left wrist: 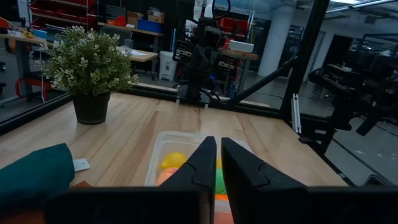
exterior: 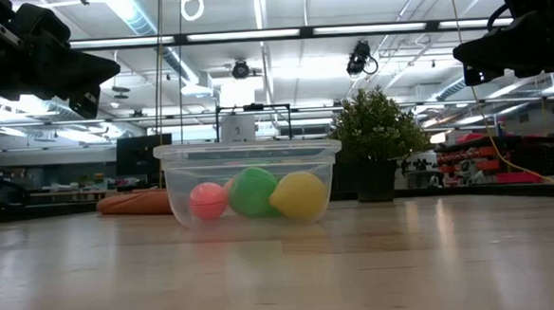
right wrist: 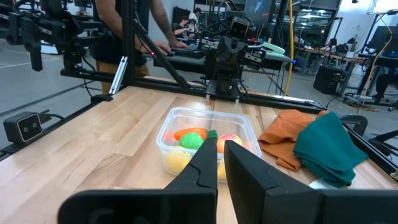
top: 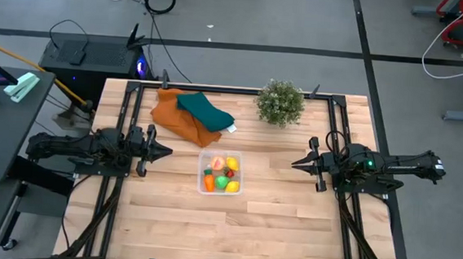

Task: Pick and placing Produce into tupperware
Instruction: Return to Home Position

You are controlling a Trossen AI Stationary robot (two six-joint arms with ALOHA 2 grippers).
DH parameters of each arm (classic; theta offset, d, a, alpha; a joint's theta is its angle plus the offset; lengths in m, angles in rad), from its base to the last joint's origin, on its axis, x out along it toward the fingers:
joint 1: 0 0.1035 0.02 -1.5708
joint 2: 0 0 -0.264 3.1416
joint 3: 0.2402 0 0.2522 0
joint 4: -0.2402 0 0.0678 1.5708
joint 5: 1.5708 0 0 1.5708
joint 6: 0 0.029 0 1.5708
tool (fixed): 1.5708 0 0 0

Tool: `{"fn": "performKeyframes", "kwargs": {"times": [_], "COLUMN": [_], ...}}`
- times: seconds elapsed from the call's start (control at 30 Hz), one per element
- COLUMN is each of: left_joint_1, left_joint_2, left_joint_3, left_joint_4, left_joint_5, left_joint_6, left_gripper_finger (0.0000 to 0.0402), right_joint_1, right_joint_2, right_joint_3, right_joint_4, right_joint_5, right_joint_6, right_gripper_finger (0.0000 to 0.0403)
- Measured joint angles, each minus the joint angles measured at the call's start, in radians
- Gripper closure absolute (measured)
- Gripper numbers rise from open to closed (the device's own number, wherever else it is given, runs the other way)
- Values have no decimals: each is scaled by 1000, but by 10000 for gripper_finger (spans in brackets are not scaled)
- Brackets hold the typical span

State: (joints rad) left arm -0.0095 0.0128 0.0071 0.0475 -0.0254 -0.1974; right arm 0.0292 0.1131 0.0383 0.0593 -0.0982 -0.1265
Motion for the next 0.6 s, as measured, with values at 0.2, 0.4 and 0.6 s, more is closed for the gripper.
{"fn": "performKeyframes", "kwargs": {"times": [0.2, 0.4, 0.6], "left_joint_1": [0, 0, 0], "left_joint_2": [0, 0, 0], "left_joint_3": [0, 0, 0], "left_joint_4": [0, 0, 0], "left_joint_5": [0, 0, 0], "left_joint_6": [0, 0, 0], "left_gripper_finger": [378, 372, 366], "right_joint_1": [0, 0, 0], "right_joint_2": [0, 0, 0], "right_joint_3": [0, 0, 0], "right_joint_4": [0, 0, 0], "right_joint_5": [0, 0, 0], "right_joint_6": [0, 0, 0], "right_gripper_finger": [403, 403, 403]}}
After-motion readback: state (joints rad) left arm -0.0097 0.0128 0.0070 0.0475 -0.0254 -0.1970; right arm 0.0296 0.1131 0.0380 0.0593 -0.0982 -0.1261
